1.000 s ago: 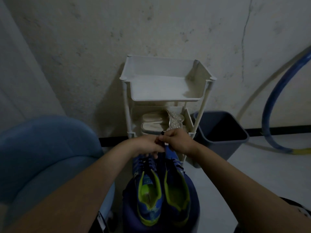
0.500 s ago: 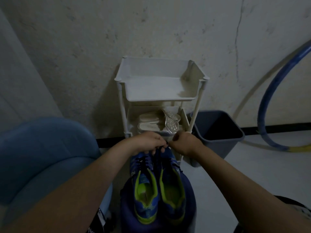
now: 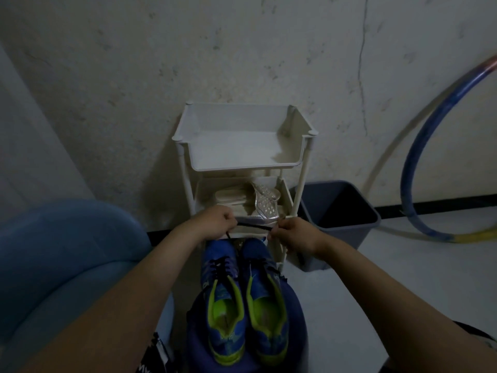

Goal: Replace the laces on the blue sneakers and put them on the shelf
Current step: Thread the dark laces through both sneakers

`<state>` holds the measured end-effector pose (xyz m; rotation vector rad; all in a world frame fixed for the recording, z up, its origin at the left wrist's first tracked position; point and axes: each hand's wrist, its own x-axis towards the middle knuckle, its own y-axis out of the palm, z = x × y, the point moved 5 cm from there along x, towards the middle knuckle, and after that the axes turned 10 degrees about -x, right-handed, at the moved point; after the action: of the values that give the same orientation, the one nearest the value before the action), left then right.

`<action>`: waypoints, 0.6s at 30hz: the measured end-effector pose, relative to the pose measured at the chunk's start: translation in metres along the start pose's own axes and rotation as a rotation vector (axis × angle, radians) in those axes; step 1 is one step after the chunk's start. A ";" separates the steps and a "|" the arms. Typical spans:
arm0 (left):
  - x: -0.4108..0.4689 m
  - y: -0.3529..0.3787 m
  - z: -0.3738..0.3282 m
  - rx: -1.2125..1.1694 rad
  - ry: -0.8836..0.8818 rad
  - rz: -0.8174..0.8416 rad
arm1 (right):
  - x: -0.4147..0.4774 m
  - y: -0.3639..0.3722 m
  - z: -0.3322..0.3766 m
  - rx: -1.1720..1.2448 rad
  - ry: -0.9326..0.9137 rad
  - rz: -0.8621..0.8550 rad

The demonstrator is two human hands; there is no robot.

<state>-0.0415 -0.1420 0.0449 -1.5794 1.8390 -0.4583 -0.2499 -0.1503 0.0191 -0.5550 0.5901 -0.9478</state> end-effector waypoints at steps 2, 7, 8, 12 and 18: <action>0.002 -0.008 0.012 0.189 -0.069 0.018 | -0.004 0.000 -0.009 -0.144 0.036 0.046; 0.005 -0.016 0.032 0.569 -0.211 0.068 | -0.003 0.004 -0.024 -0.426 0.104 0.121; 0.005 -0.016 0.034 0.593 -0.238 0.069 | -0.003 0.004 -0.024 -0.434 0.107 0.109; 0.005 -0.005 0.027 0.560 -0.191 0.025 | 0.001 0.007 -0.013 -0.529 0.034 0.019; -0.011 0.055 -0.032 -0.233 0.171 0.208 | 0.002 0.017 0.019 -0.537 -0.167 -0.028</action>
<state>-0.1029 -0.1251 0.0352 -1.5135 2.2286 -0.3002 -0.2263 -0.1410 0.0204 -1.1130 0.6886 -0.7554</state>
